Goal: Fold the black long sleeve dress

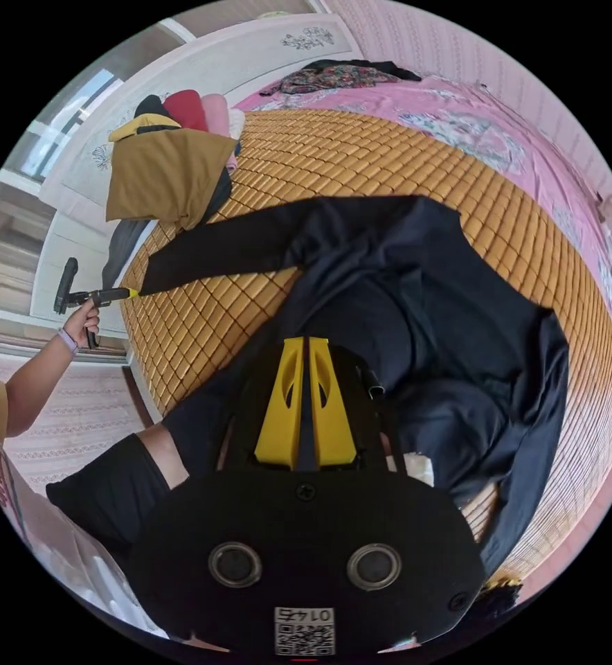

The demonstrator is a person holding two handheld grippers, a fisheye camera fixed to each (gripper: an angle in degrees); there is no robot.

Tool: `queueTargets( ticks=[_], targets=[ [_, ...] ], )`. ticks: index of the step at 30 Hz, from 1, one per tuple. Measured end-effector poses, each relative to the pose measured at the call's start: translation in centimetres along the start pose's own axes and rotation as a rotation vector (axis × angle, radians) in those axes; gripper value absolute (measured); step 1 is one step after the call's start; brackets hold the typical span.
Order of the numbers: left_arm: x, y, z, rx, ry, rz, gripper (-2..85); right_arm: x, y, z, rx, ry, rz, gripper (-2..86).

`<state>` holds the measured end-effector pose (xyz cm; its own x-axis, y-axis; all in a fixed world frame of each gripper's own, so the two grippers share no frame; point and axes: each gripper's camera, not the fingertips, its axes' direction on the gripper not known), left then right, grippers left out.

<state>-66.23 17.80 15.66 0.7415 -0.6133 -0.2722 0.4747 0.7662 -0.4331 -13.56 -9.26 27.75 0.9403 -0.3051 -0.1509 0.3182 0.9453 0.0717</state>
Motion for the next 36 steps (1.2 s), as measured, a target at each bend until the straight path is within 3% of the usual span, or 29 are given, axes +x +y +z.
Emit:
queueTargets(
  ticks=[3,9,13,18,30,36],
  targets=[
    [3.3,2.7,-1.1,-0.006,0.010,0.129,0.3,1.0,6.8,0.7,-0.091,0.028,0.125,0.1],
    [14.1,9.2,4.0,-0.214,0.118,0.496,4.1,0.8,19.2,1.8,-0.211,0.202,0.315,4.7],
    [18.7,12.3,8.1,-0.286,0.049,0.728,5.3,0.7,23.6,1.9,-0.161,0.275,0.420,6.2],
    [18.9,15.3,10.6,-0.311,-0.085,0.872,4.5,-0.2,27.5,4.3,-0.127,0.265,0.469,5.8],
    [12.3,19.3,10.4,-0.061,0.100,0.846,-0.1,-6.3,32.9,6.3,0.031,0.341,0.390,4.7],
    [4.8,15.7,4.6,0.339,0.237,0.549,2.1,-10.6,35.4,4.4,0.107,0.318,0.460,4.7]
  ],
)
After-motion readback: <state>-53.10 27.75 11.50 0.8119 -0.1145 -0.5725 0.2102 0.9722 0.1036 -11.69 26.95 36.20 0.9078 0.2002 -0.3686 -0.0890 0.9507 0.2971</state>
